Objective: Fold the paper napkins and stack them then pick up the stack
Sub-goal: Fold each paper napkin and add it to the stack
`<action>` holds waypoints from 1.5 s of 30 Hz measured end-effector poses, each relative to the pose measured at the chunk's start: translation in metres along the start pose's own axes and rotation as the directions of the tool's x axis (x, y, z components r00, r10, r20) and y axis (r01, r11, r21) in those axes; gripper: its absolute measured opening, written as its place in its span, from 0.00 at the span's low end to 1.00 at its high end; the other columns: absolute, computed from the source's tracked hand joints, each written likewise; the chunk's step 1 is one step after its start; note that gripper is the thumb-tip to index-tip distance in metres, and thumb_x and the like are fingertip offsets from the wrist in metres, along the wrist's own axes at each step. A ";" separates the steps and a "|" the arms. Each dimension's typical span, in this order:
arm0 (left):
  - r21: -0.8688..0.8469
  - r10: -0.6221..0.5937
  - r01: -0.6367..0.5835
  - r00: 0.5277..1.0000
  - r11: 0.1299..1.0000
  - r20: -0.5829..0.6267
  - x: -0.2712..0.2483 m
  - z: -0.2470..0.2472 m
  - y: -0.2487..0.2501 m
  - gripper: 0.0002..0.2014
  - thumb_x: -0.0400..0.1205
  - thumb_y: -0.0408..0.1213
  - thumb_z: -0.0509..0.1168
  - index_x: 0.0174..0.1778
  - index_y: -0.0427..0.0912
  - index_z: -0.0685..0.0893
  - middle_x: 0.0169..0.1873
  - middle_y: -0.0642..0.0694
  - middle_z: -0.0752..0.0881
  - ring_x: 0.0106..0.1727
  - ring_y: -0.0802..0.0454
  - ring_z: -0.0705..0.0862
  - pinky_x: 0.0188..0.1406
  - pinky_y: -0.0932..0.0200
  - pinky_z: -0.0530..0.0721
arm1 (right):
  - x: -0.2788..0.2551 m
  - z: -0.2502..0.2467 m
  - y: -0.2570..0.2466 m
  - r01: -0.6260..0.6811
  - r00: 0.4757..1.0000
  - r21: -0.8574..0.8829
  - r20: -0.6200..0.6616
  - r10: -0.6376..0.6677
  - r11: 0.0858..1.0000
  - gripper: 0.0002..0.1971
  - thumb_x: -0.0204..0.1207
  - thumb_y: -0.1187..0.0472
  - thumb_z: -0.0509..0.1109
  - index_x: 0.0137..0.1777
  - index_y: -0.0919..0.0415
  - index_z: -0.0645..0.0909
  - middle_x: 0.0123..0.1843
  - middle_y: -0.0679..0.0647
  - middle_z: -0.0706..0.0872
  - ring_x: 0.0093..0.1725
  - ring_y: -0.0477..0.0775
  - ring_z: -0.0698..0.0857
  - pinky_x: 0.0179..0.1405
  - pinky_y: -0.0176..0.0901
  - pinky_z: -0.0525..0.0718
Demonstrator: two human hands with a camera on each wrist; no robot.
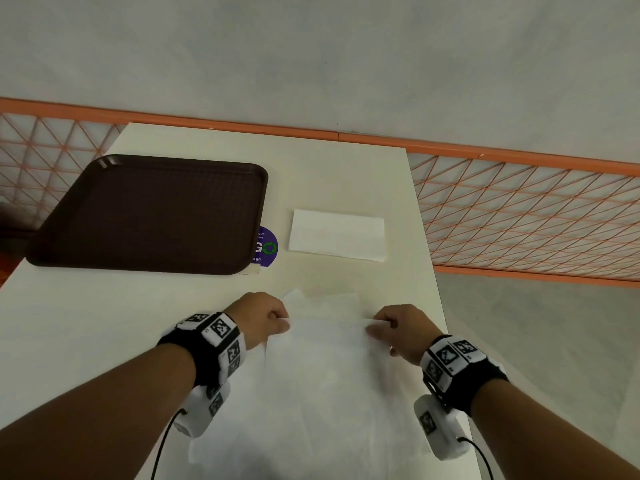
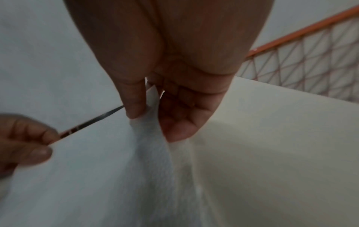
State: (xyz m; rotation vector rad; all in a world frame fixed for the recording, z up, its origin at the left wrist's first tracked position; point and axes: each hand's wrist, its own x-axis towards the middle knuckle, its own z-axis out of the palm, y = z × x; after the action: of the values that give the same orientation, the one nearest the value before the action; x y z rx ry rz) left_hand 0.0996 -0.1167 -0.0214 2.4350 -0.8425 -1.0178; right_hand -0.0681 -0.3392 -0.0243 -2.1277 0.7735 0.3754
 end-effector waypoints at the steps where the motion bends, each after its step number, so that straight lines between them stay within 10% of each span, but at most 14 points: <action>1: -0.088 -0.013 0.011 1.000 0.996 -0.021 0.002 0.000 -0.003 0.07 0.79 0.42 0.70 0.49 0.45 0.88 0.38 0.54 0.85 0.42 0.54 0.84 0.47 0.62 0.82 | 0.000 -0.001 0.001 -0.015 1.000 0.087 -0.012 0.016 0.996 0.07 0.77 0.58 0.72 0.37 0.54 0.83 0.36 0.53 0.86 0.32 0.52 0.86 0.33 0.43 0.88; 10: -0.661 -0.181 0.068 0.978 0.747 -0.103 0.029 -0.002 -0.003 0.05 0.81 0.39 0.69 0.48 0.43 0.88 0.46 0.38 0.91 0.51 0.39 0.89 0.55 0.40 0.87 | 0.019 -0.013 -0.001 -0.110 0.982 0.558 -0.065 0.176 0.823 0.05 0.77 0.64 0.73 0.45 0.67 0.84 0.44 0.63 0.90 0.42 0.61 0.89 0.40 0.53 0.90; 26: -0.374 -0.135 -0.051 0.882 0.926 -0.452 0.151 -0.070 0.036 0.12 0.80 0.42 0.69 0.50 0.37 0.88 0.44 0.42 0.90 0.48 0.43 0.87 0.53 0.50 0.86 | 0.142 -0.085 -0.036 -0.047 0.923 0.362 -0.341 0.179 0.931 0.09 0.75 0.58 0.75 0.35 0.57 0.82 0.40 0.61 0.90 0.38 0.64 0.90 0.41 0.55 0.91; 34: -0.248 -0.160 0.049 0.876 0.968 -0.455 0.182 -0.076 0.038 0.14 0.81 0.44 0.68 0.51 0.36 0.87 0.45 0.41 0.89 0.50 0.44 0.86 0.51 0.56 0.81 | 0.177 -0.084 -0.030 -0.146 0.913 0.195 -0.350 0.208 0.970 0.11 0.75 0.51 0.74 0.35 0.54 0.80 0.28 0.53 0.84 0.24 0.52 0.84 0.22 0.32 0.76; 38: -0.211 -0.192 0.105 0.873 0.972 -0.449 0.189 -0.074 0.036 0.14 0.81 0.46 0.68 0.48 0.38 0.86 0.45 0.42 0.88 0.50 0.43 0.85 0.52 0.53 0.82 | 0.187 -0.080 -0.022 -0.166 0.911 0.192 -0.346 0.225 0.967 0.10 0.73 0.49 0.75 0.37 0.52 0.82 0.35 0.54 0.87 0.37 0.58 0.86 0.42 0.45 0.86; 45: -0.064 -0.329 0.334 0.844 0.940 -0.425 0.188 -0.070 0.031 0.27 0.80 0.64 0.58 0.42 0.39 0.81 0.41 0.44 0.86 0.40 0.44 0.81 0.37 0.55 0.75 | 0.182 -0.081 -0.020 -0.264 0.852 0.054 -0.455 0.259 0.963 0.18 0.76 0.40 0.68 0.50 0.55 0.82 0.46 0.53 0.88 0.48 0.57 0.84 0.47 0.45 0.80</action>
State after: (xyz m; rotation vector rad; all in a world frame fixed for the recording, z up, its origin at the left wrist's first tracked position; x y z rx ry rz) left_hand 0.2449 -0.2555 -0.0543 2.7244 -0.2822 -0.5285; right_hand 0.0843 -0.4657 -0.0540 -2.1490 1.3461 0.0052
